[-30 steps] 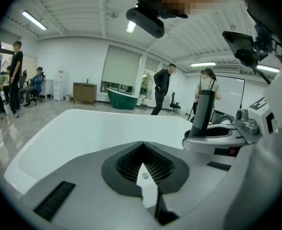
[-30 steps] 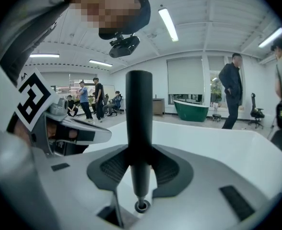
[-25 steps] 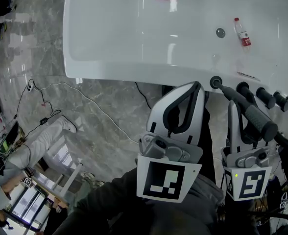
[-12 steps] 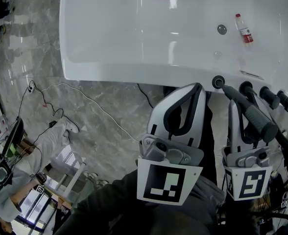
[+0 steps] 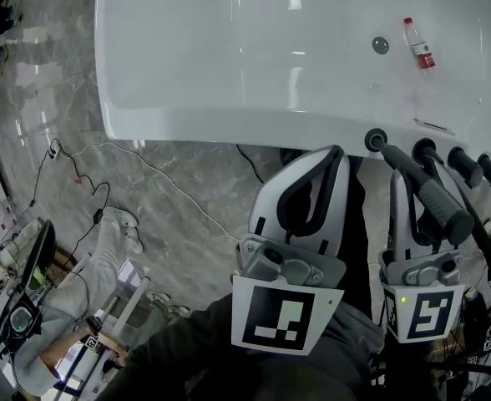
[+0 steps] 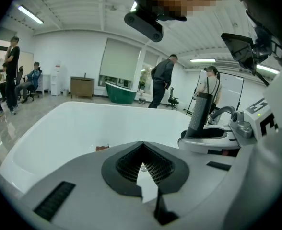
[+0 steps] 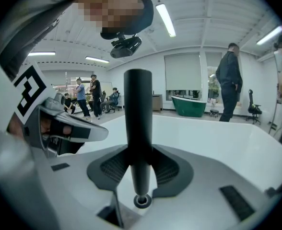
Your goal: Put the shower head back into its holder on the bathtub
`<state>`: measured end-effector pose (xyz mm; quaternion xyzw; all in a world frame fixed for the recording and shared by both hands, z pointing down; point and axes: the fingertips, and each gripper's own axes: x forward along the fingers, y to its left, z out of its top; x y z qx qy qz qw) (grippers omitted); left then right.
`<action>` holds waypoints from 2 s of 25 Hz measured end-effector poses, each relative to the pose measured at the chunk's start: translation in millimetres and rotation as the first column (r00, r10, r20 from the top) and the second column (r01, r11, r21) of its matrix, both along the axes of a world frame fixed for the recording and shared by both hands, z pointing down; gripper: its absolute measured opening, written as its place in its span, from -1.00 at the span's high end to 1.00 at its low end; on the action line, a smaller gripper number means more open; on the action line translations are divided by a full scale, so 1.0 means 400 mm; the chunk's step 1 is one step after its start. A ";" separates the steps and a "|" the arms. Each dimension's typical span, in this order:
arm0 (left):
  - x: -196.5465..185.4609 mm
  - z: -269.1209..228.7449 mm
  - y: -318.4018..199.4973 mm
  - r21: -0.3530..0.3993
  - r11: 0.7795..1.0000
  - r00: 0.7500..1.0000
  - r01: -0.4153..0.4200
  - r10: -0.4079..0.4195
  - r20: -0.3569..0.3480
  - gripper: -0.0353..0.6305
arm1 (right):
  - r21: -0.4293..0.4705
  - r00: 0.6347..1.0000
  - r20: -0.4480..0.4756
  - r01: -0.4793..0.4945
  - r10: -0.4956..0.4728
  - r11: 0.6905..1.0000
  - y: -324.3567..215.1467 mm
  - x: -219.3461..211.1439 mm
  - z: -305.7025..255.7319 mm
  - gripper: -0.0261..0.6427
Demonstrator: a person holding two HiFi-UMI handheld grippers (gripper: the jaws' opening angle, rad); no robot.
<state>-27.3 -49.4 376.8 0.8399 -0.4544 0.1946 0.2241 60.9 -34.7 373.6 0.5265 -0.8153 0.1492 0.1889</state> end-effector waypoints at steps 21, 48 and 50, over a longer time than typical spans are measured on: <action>-0.026 0.044 0.013 -0.026 1.000 1.000 0.015 -0.015 0.019 0.88 | -0.010 1.000 -0.003 -0.018 0.018 1.000 0.005 0.008 0.055 0.50; -0.038 0.111 0.046 -0.071 0.997 1.000 0.011 -0.009 0.028 0.88 | -0.036 0.999 -0.013 -0.032 0.032 0.999 0.021 0.009 0.133 0.50; -0.039 0.114 0.046 -0.074 0.997 1.000 0.013 -0.011 0.027 0.88 | -0.039 0.999 -0.013 -0.033 0.032 0.999 0.021 0.009 0.136 0.50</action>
